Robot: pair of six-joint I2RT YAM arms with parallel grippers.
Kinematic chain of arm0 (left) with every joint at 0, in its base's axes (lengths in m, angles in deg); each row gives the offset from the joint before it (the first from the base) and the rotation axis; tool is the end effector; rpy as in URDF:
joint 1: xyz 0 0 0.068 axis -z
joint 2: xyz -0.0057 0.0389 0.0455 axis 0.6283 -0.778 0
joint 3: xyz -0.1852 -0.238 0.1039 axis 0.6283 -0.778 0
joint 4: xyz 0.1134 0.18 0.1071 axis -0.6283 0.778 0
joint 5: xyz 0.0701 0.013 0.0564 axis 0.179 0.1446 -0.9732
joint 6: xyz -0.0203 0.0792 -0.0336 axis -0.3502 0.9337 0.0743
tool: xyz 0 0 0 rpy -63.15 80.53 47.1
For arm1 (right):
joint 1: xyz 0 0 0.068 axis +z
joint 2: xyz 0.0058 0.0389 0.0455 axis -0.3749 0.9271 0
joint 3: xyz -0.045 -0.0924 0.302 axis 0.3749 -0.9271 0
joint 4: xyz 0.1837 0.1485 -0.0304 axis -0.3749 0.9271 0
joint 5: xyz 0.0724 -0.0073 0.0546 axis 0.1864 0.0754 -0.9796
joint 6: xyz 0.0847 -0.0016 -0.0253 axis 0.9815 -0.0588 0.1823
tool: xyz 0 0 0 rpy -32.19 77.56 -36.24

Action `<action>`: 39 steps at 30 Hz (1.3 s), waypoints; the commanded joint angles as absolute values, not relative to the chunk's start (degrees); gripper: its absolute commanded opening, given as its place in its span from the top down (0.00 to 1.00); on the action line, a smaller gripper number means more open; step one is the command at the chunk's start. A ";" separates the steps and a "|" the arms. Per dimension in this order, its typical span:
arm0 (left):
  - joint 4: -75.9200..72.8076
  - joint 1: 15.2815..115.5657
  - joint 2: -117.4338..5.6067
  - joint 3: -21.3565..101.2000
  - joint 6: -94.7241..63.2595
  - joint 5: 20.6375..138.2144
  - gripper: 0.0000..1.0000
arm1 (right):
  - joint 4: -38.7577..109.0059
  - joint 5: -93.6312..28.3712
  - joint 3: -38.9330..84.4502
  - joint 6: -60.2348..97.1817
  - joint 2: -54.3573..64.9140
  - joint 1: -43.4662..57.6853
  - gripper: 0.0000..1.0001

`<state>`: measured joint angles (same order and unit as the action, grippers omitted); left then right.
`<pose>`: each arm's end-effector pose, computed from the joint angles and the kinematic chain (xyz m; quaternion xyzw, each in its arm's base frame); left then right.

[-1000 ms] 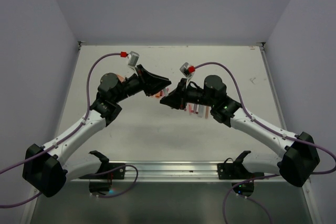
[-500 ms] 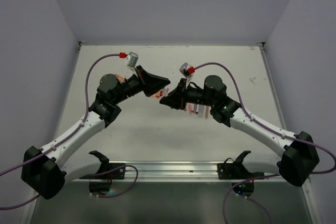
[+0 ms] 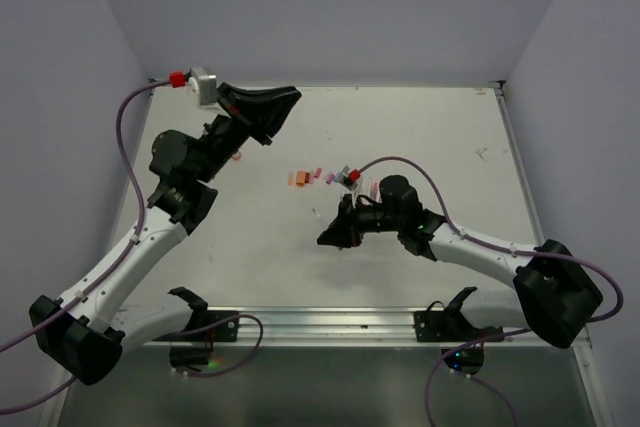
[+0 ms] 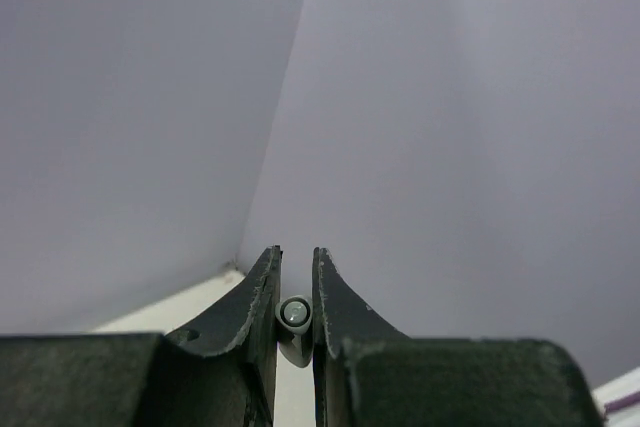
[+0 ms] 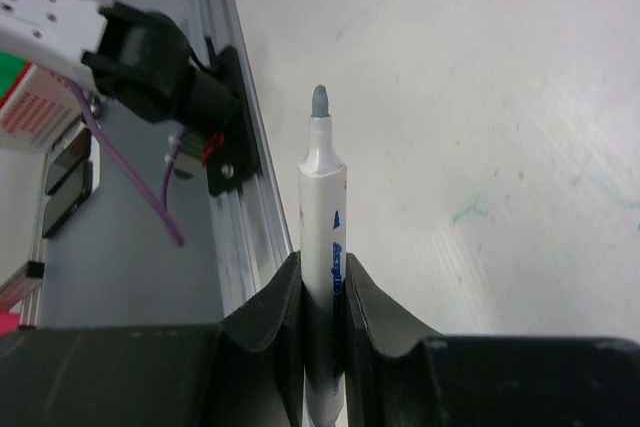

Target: Open the pen caps

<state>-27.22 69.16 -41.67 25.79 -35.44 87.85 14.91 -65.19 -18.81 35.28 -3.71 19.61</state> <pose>0.1859 -0.1345 0.4964 0.1172 0.5353 -0.4933 0.6756 0.1620 0.2118 0.2794 -0.3177 0.7209 0.5309 0.3124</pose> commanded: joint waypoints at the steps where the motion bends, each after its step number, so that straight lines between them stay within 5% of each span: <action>1: -37.86 69.16 -41.85 29.10 -32.98 82.59 1.00 | 13.97 -67.44 -20.18 35.57 -3.21 19.73 1.00; 17: 12.83 67.41 -59.76 37.79 -26.57 71.61 0.97 | 46.30 -26.58 -12.45 34.42 -7.60 2.08 1.00; 39: 23.49 61.77 -91.16 46.24 -25.42 70.11 0.82 | 44.46 -26.66 -10.60 36.88 9.10 -7.78 0.99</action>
